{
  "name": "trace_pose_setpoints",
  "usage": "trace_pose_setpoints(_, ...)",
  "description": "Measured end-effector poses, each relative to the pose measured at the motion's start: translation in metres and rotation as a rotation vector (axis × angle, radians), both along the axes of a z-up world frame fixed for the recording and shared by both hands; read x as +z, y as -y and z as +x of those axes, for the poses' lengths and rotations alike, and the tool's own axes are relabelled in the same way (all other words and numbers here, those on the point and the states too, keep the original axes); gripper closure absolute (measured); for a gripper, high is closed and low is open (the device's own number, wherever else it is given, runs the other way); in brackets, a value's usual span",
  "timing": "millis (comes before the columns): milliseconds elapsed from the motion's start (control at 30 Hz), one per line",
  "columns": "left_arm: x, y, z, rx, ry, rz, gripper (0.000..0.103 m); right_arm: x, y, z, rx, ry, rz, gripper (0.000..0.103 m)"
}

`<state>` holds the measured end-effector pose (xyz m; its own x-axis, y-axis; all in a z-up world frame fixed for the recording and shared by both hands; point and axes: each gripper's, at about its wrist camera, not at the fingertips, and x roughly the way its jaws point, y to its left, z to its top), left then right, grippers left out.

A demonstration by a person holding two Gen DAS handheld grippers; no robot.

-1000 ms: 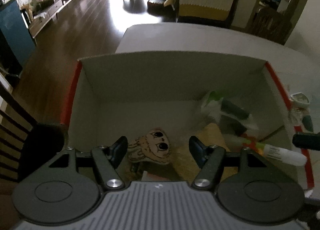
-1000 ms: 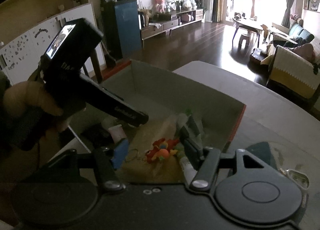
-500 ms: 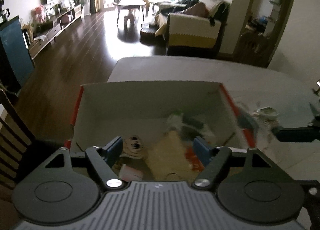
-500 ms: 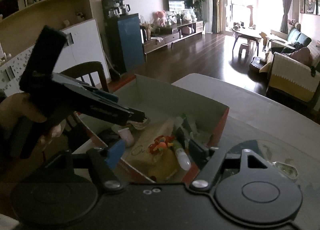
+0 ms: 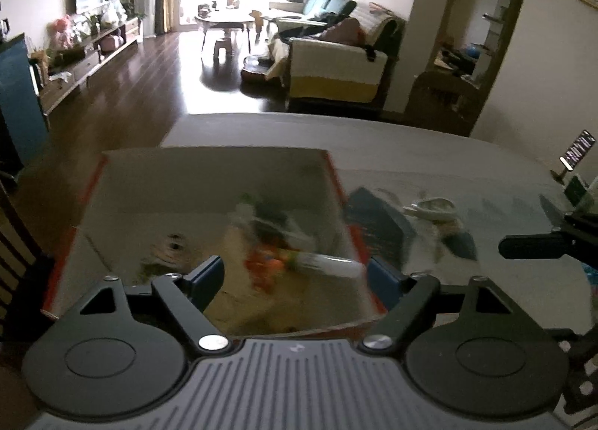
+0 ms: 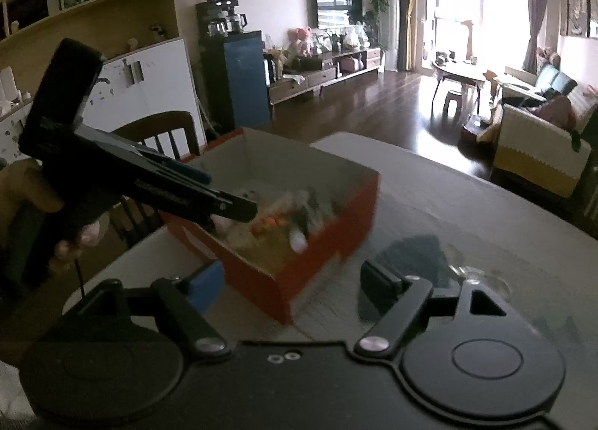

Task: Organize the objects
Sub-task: 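Move both tools back over the remaining table items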

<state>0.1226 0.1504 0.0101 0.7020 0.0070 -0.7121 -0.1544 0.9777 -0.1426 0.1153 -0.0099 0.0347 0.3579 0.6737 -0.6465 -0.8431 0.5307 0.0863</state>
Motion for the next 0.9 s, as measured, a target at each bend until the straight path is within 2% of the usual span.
trace_pose_setpoints(267, -0.016, 0.061, 0.020, -0.045, -0.010, -0.045, 0.017, -0.013, 0.057, 0.035, -0.082, -0.006, -0.045, 0.022)
trace_pose_setpoints(333, -0.020, 0.074, 0.027, -0.055, -0.015, -0.051, 0.005, -0.017, 0.067, 0.046, -0.097, 0.000, -0.058, 0.022)
trace_pose_setpoints(400, -0.025, 0.087, 0.034, -0.062, -0.017, -0.044, 0.000, -0.021, 0.078, 0.059, -0.114, 0.008, -0.074, 0.022)
trace_pose_setpoints(633, -0.043, 0.131, 0.058, -0.068, -0.013, -0.041, 0.000, -0.037, 0.107, 0.111, -0.141, -0.007, -0.109, 0.022)
trace_pose_setpoints(800, -0.057, 0.160, 0.076, -0.071, 0.006, -0.008, 0.000, -0.050, 0.106, 0.143, -0.110, -0.003, -0.143, 0.022)
trace_pose_setpoints(900, -0.065, 0.171, 0.089, -0.069, 0.011, -0.022, 0.000, -0.060, 0.098, 0.159, -0.076, -0.004, -0.168, 0.022)
